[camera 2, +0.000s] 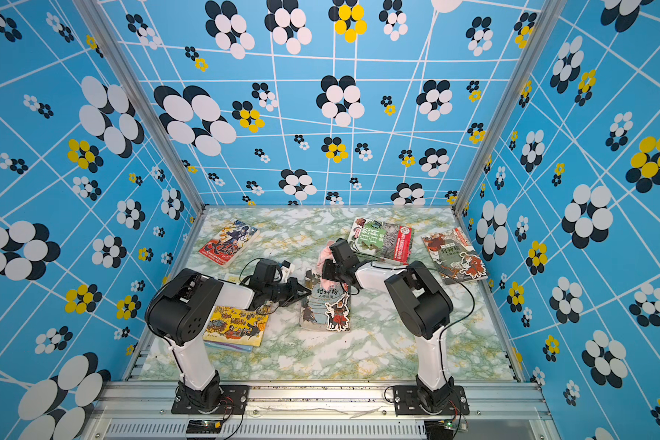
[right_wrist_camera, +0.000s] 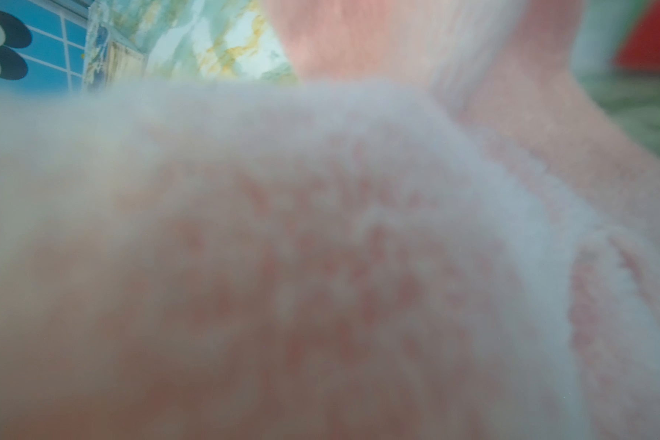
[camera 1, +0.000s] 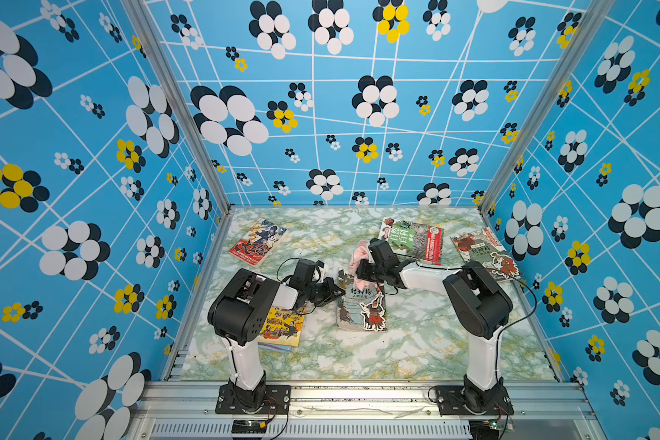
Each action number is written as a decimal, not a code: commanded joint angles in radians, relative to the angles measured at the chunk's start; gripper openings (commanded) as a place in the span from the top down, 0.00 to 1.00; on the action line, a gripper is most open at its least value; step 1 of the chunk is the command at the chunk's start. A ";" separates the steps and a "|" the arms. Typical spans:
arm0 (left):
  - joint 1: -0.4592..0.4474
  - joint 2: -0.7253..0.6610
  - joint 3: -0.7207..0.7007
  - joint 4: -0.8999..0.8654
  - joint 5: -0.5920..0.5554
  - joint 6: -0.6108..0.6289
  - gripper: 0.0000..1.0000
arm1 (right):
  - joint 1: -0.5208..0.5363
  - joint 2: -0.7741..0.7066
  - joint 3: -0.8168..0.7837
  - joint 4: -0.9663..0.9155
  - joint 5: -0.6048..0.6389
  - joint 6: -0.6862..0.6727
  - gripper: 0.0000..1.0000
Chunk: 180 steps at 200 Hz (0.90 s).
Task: Wipe the cover of the book
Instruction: Wipe the dirt from the cover of the book.
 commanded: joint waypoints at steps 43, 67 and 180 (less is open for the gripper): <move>-0.012 -0.026 -0.032 -0.021 -0.023 -0.010 1.00 | 0.093 0.052 -0.145 0.125 -0.119 0.136 1.00; -0.009 -0.019 -0.033 -0.022 -0.029 -0.008 1.00 | 0.028 -0.059 -0.364 0.140 -0.066 0.111 1.00; -0.017 -0.013 -0.019 -0.041 -0.034 -0.011 1.00 | 0.132 0.064 -0.079 0.057 -0.039 0.096 1.00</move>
